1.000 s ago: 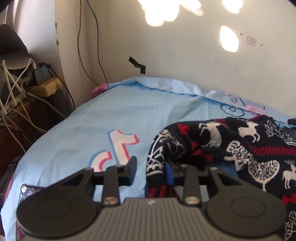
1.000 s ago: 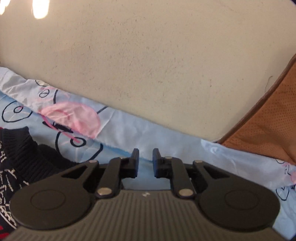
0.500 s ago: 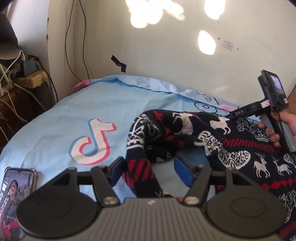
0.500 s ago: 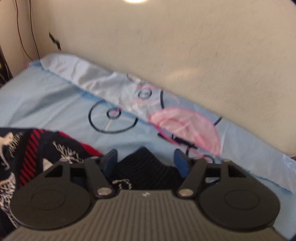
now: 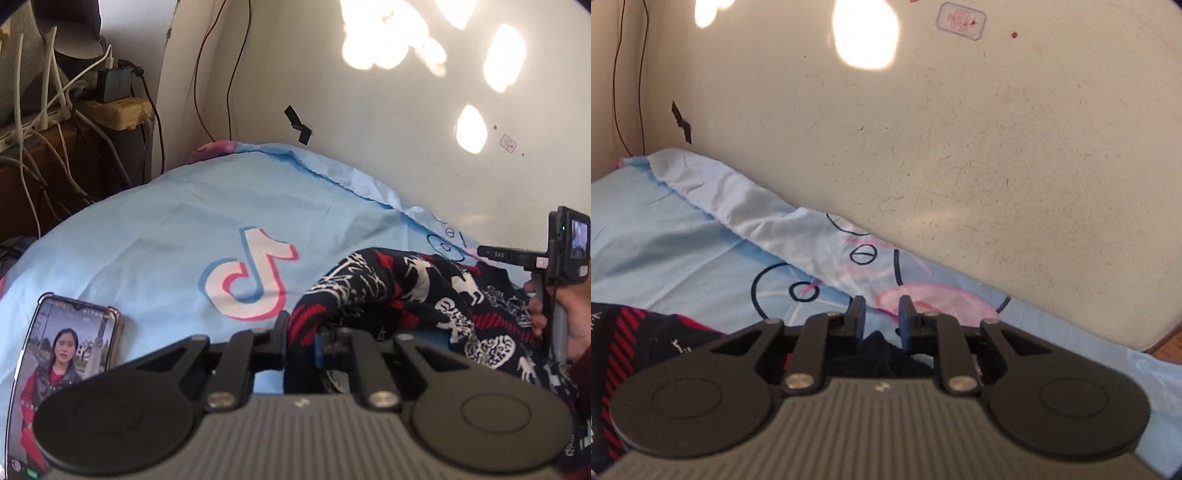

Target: Fold small clothes

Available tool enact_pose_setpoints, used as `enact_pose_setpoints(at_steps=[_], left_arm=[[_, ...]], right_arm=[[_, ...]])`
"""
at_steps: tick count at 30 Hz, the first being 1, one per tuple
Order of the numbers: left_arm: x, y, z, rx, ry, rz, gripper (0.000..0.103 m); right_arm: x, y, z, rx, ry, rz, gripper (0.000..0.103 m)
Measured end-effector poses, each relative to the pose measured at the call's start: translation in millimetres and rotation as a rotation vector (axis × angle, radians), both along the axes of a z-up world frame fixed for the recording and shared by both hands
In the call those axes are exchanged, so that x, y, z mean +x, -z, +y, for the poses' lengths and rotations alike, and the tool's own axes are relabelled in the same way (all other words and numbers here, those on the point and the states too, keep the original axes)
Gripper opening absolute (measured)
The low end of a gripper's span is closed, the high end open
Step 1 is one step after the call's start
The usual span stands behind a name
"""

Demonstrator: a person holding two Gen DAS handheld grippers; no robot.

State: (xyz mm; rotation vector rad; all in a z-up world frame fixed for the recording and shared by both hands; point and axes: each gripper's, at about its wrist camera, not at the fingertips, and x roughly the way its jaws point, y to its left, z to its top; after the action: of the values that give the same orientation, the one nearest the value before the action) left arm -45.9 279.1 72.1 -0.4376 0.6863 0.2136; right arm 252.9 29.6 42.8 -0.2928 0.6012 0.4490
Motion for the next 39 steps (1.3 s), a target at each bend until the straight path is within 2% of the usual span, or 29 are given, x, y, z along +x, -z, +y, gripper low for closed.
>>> enact_pose_setpoints(at_steps=[1,3,4,7,9,12,15,18,19,20,21,22,24,26,29,34,38,39], left_arm=[[0,-2,2,-0.013,0.004,-0.008,0.011],[3,-6,6,-0.071,0.013,-0.031,0.011],[5,-9,9,-0.125,0.020,-0.048,0.011],[9,-15,15,-0.246,0.036,-0.092,0.011],[11,-19,15,-0.279,0.045,-0.105,0.011],[16,-24,8,-0.279,0.060,-0.103,0.011],[18,-30,-1,-0.267,0.078,-0.101,0.011],[19,-37,-11,-0.264,0.096,-0.102,0.011],[19,-40,-15,-0.262,0.107,-0.105,0.011],[19,-43,-19,-0.257,0.118,-0.110,0.011],[18,-46,-23,-0.249,0.126,-0.114,0.011],[17,-50,-27,-0.240,0.133,-0.119,0.012],[10,-58,-31,-0.222,0.142,-0.146,0.018],[1,-66,-32,-0.212,0.142,-0.200,0.035],[-4,-68,-34,-0.204,0.120,-0.230,0.041],[7,-44,-60,-0.181,0.157,-0.138,0.041],[15,-13,-87,-0.180,0.214,-0.053,0.045],[17,-7,-93,-0.181,0.228,-0.033,0.045]], right_arm=[[-6,-8,-6,0.049,-0.007,0.003,0.029],[-20,-25,-13,0.150,-0.050,0.048,0.044],[-28,-33,-17,0.200,-0.089,0.083,0.045],[-66,-52,-17,0.346,-0.279,0.240,0.050],[-99,-60,-15,0.409,-0.431,0.321,0.063],[-152,-63,0,0.394,-0.614,0.355,0.080],[-204,-60,28,0.333,-0.751,0.347,0.080],[-238,-56,47,0.312,-0.805,0.293,0.080],[-243,-54,54,0.309,-0.789,0.274,0.078],[-243,-50,59,0.309,-0.765,0.268,0.064],[-242,-48,63,0.308,-0.750,0.271,0.022],[-239,-47,64,0.303,-0.732,0.282,0.012],[-226,-52,51,0.339,-0.692,0.301,0.012],[-211,-63,30,0.372,-0.652,0.274,0.012],[-175,-86,-7,0.428,-0.543,0.239,0.012],[-112,-105,-87,0.563,-0.290,0.248,0.012],[-82,-93,-155,0.660,-0.133,0.305,0.012],[-86,-89,-177,0.681,-0.091,0.319,0.014]])
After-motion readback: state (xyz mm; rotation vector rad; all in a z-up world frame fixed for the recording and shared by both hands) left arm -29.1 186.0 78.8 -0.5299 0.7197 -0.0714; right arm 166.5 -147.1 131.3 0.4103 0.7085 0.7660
